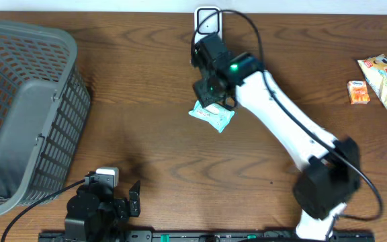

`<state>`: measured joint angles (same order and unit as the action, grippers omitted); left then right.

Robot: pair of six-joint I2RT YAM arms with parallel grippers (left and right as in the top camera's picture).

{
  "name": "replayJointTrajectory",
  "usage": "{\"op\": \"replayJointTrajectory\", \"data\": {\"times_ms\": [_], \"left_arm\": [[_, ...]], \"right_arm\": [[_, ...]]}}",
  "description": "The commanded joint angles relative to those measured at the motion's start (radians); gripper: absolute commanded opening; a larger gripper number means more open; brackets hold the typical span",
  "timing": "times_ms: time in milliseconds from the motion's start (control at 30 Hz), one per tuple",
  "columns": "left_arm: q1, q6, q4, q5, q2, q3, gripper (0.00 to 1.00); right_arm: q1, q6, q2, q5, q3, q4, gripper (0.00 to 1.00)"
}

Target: Scan the item barcode

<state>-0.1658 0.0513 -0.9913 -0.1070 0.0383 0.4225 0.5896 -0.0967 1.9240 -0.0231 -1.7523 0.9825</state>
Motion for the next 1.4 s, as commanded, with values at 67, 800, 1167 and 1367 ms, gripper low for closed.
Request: {"op": "replayJointTrajectory", "data": {"times_ms": [67, 800, 1167, 1367], "left_arm": [[-0.003, -0.006, -0.002, -0.013, -0.002, 0.004, 0.98], [-0.003, -0.006, -0.002, -0.013, -0.002, 0.004, 0.98], [-0.003, -0.006, -0.002, -0.013, -0.002, 0.004, 0.98], [-0.003, -0.006, -0.002, -0.013, -0.002, 0.004, 0.98]], "right_arm": [[0.06, 0.053, 0.042, -0.085, 0.043, -0.014, 0.65], [0.214, -0.048, 0.302, -0.621, 0.119, -0.108, 0.41], [0.229, -0.066, 0.306, -0.624, 0.178, -0.127, 0.46], [0.241, -0.067, 0.29, -0.678, 0.164, -0.103, 0.47]]}}
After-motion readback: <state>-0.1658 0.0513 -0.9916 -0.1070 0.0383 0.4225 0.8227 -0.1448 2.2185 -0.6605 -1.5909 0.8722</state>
